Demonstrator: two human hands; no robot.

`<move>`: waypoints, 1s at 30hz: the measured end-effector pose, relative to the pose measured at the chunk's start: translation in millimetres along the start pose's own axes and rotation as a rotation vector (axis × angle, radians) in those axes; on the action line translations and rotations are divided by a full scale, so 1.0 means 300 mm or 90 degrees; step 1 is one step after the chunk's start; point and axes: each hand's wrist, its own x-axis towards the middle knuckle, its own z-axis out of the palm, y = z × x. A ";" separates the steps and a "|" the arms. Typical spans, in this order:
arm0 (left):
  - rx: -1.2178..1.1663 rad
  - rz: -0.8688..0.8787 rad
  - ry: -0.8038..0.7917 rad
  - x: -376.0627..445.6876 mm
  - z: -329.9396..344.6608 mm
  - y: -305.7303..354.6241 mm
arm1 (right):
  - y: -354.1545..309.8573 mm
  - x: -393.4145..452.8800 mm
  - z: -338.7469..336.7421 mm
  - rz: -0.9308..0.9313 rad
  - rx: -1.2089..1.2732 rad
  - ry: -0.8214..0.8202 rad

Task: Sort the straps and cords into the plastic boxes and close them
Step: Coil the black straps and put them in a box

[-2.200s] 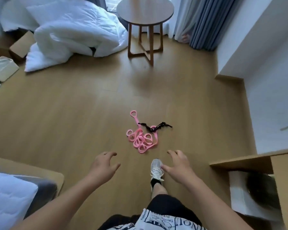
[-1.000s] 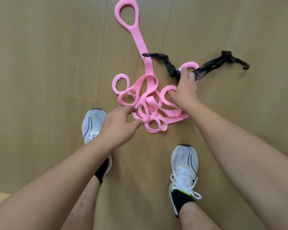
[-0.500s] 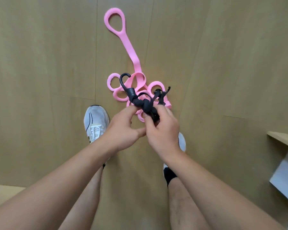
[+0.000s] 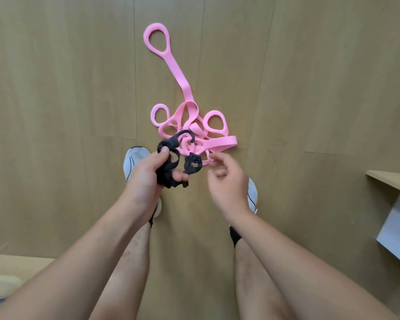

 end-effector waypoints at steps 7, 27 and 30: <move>0.075 -0.019 0.063 0.102 -0.088 -0.094 | 0.292 0.437 0.155 -0.040 -0.580 -0.085; 0.205 0.096 0.059 -0.496 0.113 0.315 | -0.384 -0.288 -0.323 -0.015 0.047 -0.087; 0.197 0.149 0.047 -0.728 0.163 0.457 | -0.661 -0.470 -0.521 -0.055 0.210 -0.070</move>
